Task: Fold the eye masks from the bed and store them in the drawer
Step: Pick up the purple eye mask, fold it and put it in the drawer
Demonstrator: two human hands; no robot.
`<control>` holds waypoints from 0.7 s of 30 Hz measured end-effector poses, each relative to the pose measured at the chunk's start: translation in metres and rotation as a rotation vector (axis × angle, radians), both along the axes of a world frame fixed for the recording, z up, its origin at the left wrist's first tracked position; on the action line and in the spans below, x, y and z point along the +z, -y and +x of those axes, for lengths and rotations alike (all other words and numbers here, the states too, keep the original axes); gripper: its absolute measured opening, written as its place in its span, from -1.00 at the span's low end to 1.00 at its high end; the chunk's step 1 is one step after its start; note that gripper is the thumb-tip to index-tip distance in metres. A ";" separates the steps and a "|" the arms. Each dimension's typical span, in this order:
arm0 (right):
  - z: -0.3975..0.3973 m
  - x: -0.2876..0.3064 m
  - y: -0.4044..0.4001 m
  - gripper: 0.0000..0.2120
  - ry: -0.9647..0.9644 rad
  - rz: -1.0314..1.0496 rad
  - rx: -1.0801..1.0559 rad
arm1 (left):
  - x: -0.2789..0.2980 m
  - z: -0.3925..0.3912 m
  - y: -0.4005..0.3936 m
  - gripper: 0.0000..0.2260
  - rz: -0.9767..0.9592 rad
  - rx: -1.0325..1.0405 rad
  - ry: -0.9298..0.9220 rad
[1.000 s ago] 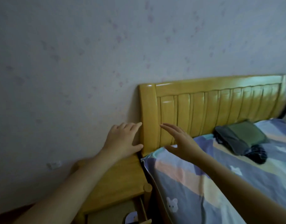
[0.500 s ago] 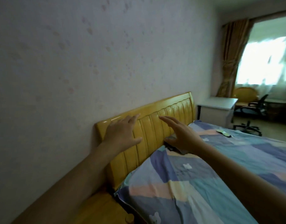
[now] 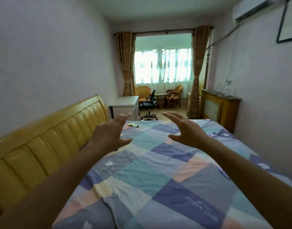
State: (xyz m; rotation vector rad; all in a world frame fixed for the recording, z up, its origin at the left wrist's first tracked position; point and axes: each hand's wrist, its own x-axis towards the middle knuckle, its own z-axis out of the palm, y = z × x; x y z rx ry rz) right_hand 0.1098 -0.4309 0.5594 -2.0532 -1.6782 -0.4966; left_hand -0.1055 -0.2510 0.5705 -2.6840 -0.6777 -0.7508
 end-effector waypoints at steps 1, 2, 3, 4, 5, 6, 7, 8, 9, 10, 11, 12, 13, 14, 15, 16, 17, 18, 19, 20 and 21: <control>0.012 0.000 0.023 -0.18 0.002 0.010 -0.031 | 0.001 0.019 0.015 -0.20 0.011 -0.035 -0.009; 0.024 -0.001 0.046 -0.18 0.001 0.020 -0.063 | 0.001 0.037 0.032 -0.20 0.017 -0.070 -0.011; 0.035 -0.002 0.071 -0.18 -0.004 0.025 -0.101 | 0.001 0.056 0.049 -0.20 0.018 -0.108 -0.008; 0.046 -0.002 0.097 -0.18 -0.008 0.028 -0.140 | 0.001 0.074 0.068 -0.20 0.017 -0.146 -0.006; 0.057 -0.004 0.123 -0.18 -0.011 0.028 -0.174 | 0.000 0.092 0.087 -0.20 0.016 -0.182 -0.008; 0.067 -0.005 0.150 -0.18 -0.012 0.024 -0.203 | -0.002 0.110 0.108 -0.19 0.015 -0.217 -0.011; 0.077 -0.005 0.178 -0.19 -0.014 0.017 -0.232 | -0.004 0.128 0.129 -0.19 0.012 -0.251 -0.013; 0.086 -0.006 0.205 -0.19 -0.014 0.013 -0.262 | -0.007 0.145 0.151 -0.19 0.007 -0.284 -0.016; 0.095 -0.006 0.233 -0.19 -0.015 0.012 -0.292 | -0.009 0.161 0.174 -0.19 -0.001 -0.313 -0.020; 0.103 -0.005 0.260 -0.19 -0.022 0.013 -0.321 | -0.010 0.177 0.197 -0.19 -0.017 -0.335 -0.024; 0.111 -0.004 0.286 -0.19 -0.033 0.010 -0.347 | -0.012 0.191 0.220 -0.19 -0.043 -0.352 -0.022; 0.119 -0.003 0.313 -0.19 -0.036 0.009 -0.369 | -0.014 0.205 0.242 -0.20 -0.071 -0.367 -0.016; 0.126 -0.002 0.338 -0.20 -0.035 0.004 -0.387 | -0.016 0.218 0.262 -0.20 -0.089 -0.384 -0.011; 0.133 -0.002 0.361 -0.20 -0.032 -0.008 -0.408 | -0.018 0.230 0.282 -0.21 -0.098 -0.401 -0.007; 0.140 -0.003 0.383 -0.20 -0.033 -0.026 -0.431 | -0.020 0.241 0.300 -0.21 -0.103 -0.417 -0.008; 0.147 -0.004 0.401 -0.19 -0.038 -0.042 -0.452 | -0.022 0.251 0.316 -0.21 -0.103 -0.433 -0.010; 0.154 -0.006 0.416 -0.19 -0.045 -0.053 -0.466 | -0.024 0.260 0.330 -0.22 -0.103 -0.447 -0.016; 0.163 -0.008 0.432 -0.19 -0.053 -0.064 -0.473 | -0.026 0.271 0.345 -0.22 -0.104 -0.455 -0.026; 0.170 -0.010 0.441 -0.19 -0.063 -0.065 -0.470 | -0.028 0.280 0.354 -0.22 -0.102 -0.457 -0.039; 0.177 -0.011 0.448 -0.20 -0.075 -0.061 -0.464 | -0.030 0.287 0.361 -0.22 -0.100 -0.458 -0.052; 0.187 -0.012 0.456 -0.21 -0.086 -0.052 -0.455 | -0.031 0.298 0.370 -0.23 -0.103 -0.456 -0.062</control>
